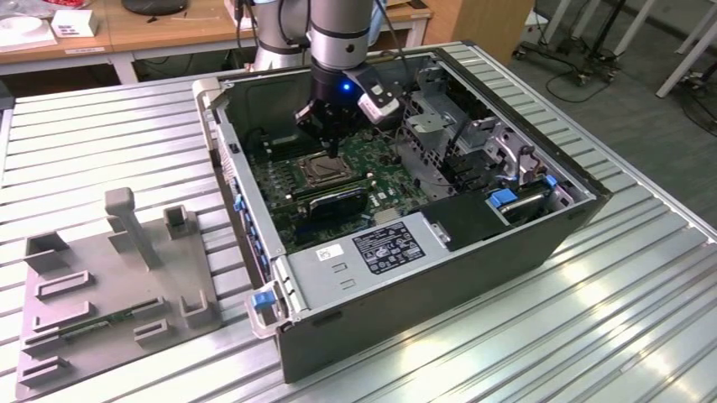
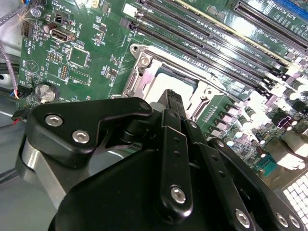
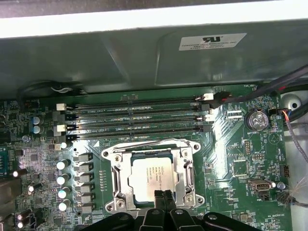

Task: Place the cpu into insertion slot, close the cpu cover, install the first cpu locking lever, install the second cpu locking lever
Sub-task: 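Install the second cpu locking lever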

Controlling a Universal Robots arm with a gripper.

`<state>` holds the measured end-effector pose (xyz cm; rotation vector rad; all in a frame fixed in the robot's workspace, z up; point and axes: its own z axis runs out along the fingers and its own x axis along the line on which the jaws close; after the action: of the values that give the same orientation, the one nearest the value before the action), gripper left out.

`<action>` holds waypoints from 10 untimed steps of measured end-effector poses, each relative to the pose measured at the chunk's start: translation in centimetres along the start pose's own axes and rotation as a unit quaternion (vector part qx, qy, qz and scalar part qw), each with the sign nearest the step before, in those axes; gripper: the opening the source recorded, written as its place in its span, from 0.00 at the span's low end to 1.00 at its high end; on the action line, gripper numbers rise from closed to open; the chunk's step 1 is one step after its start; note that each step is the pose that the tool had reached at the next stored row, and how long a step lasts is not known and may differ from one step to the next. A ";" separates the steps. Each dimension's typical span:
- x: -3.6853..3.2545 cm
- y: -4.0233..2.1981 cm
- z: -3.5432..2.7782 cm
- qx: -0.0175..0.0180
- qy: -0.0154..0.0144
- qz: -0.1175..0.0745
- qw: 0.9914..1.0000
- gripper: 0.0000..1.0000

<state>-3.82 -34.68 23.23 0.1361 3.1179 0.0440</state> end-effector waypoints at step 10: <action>-0.02 0.03 -0.75 0.000 0.000 0.000 1.000 0.11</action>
<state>-3.82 -34.66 23.98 0.1362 3.1177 0.0448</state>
